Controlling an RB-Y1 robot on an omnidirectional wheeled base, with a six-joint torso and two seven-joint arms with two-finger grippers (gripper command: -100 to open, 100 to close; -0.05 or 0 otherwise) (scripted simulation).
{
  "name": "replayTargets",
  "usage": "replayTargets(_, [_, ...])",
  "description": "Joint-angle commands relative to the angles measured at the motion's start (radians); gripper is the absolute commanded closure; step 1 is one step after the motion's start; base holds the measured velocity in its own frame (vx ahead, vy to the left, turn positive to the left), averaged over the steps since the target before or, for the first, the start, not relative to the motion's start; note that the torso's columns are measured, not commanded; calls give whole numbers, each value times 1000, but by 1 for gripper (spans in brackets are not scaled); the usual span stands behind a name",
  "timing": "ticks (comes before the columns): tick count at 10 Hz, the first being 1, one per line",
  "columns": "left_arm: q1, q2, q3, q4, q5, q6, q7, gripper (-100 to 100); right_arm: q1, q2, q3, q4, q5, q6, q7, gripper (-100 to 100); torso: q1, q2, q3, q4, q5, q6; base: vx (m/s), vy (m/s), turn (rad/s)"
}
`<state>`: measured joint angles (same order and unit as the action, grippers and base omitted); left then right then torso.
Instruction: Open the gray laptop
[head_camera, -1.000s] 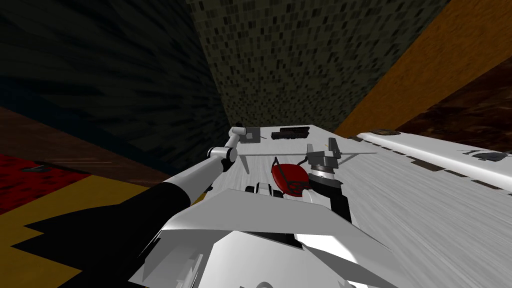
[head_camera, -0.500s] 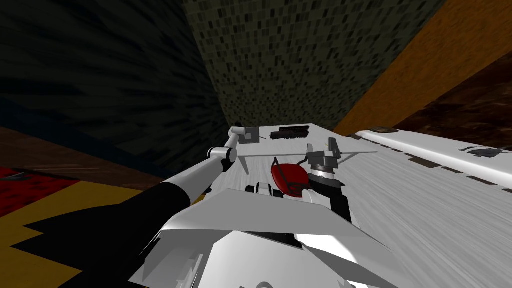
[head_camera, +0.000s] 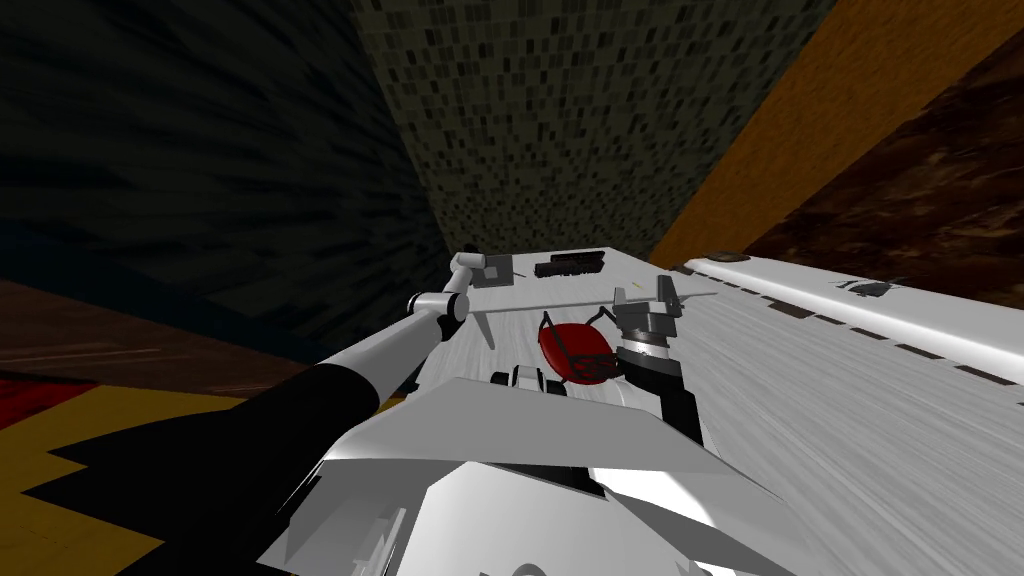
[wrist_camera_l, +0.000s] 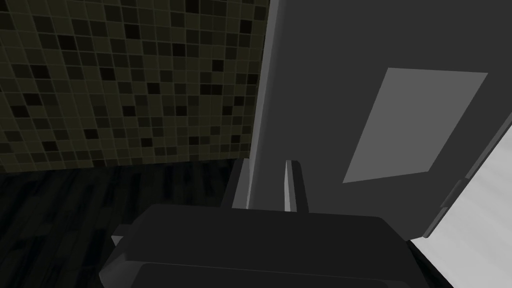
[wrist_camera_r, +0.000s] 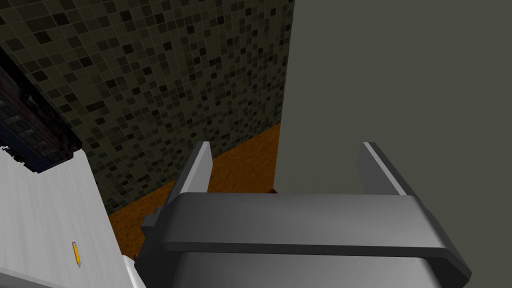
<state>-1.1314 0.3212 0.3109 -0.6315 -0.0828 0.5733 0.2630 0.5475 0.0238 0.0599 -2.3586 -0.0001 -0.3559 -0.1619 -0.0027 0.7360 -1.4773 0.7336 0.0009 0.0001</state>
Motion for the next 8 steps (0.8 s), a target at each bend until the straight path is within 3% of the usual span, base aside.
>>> replayTargets(1, [38, 33, 12, -31, -11, 27, 21, 100, 0, 0, 0, 0, 0, 0, 0, 0, 1, 1, 0, 0, 0, 4, -85, 19, -211])
replayTargets(4, [73, 91, 30, -60, -32, 48, 54, 100, 0, 0, 0, 0, 0, 0, 0, 0, 2, -5, -3, 1, 0, 4, -75, 10, -255])
replayTargets(6, [85, 110, 37, -70, -39, 55, 65, 100, 0, 0, 0, 0, 0, 0, 0, 0, 3, -3, -2, 1, 0, 1, -60, 15, -149])
replayTargets(7, [86, 98, 34, -82, -37, 53, 60, 100, 0, 0, 0, 0, 0, 0, 0, 0, 3, -2, -2, 1, 1, 2, -32, 6, -42])
replayTargets(8, [70, 104, 38, -76, -39, 106, 60, 100, 0, 0, 0, 0, 0, 0, 0, 0, 3, -3, -2, 2, 0, 1, 41, 26, -24])
